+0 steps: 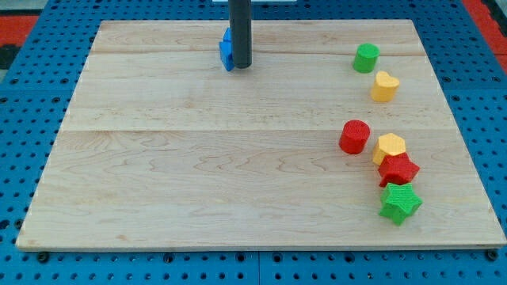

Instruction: Slide your hand closer to the heart

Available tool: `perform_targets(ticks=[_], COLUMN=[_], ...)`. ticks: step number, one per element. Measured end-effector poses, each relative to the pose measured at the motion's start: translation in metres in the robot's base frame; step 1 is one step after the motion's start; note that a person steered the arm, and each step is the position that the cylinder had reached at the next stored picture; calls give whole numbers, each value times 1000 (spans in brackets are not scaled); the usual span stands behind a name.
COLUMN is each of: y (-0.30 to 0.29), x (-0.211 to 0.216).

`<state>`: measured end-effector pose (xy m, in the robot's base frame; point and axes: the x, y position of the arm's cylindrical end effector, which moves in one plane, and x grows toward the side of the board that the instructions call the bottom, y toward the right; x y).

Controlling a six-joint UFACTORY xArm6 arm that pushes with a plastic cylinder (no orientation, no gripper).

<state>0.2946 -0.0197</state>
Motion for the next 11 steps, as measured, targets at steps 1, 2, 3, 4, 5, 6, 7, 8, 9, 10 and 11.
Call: perform_targets(ticks=[1, 2, 3, 4, 5, 6, 7, 8, 9, 10, 11], y=[10, 45, 93, 100, 100, 100, 100, 133, 239, 300, 328], x=[-5, -5, 31, 83, 104, 107, 107, 100, 108, 160, 224])
